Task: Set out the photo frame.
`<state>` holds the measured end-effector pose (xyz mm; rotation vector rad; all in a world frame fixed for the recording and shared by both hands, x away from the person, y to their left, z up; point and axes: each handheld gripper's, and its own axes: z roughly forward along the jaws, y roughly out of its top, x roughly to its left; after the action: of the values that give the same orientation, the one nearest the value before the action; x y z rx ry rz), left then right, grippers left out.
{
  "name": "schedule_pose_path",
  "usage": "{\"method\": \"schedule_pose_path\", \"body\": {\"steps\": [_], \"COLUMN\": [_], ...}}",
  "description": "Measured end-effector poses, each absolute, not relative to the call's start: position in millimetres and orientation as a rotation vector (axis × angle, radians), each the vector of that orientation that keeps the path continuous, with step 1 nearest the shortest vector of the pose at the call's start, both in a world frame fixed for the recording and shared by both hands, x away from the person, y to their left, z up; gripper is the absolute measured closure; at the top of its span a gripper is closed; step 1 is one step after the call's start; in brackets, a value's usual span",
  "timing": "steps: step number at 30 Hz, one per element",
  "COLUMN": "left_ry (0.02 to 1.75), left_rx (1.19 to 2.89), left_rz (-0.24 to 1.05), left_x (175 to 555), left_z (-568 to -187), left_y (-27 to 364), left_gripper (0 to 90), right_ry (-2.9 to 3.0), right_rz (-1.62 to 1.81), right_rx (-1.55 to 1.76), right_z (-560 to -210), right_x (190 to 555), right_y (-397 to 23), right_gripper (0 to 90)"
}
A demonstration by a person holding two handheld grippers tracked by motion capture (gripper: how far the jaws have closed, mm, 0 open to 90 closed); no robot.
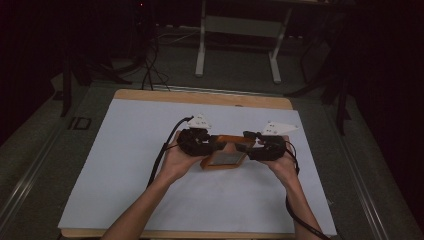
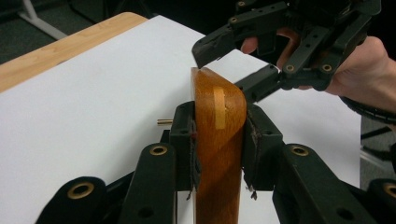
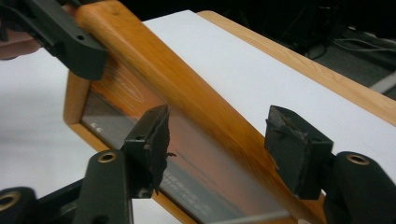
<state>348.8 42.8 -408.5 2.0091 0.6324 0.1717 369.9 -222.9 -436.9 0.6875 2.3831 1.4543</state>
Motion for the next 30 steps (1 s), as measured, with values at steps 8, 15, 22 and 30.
{"method": "schedule_pose_path", "body": {"steps": [8,15,22,30], "left_ry": [0.548,0.513,0.518,0.562], "left_rx": [2.026,1.996,1.956,1.924], "left_rz": [0.186,0.160,0.135,0.132], "left_x": [347,353,355,357], "left_z": [-404,-406,-407,-408], "left_y": [38,36,36,35], "left_gripper": [69.1,68.7,66.2,60.7], "right_ry": [2.417,2.440,2.444,2.435], "right_rz": [1.477,1.465,1.398,1.389], "right_rx": [0.558,0.506,0.455,0.454], "right_z": [-435,-439,-435,-434], "right_x": [369,369,365,362], "right_y": [-217,-212,-216,-223], "right_gripper": [35.1,34.4,43.2,53.7]}}
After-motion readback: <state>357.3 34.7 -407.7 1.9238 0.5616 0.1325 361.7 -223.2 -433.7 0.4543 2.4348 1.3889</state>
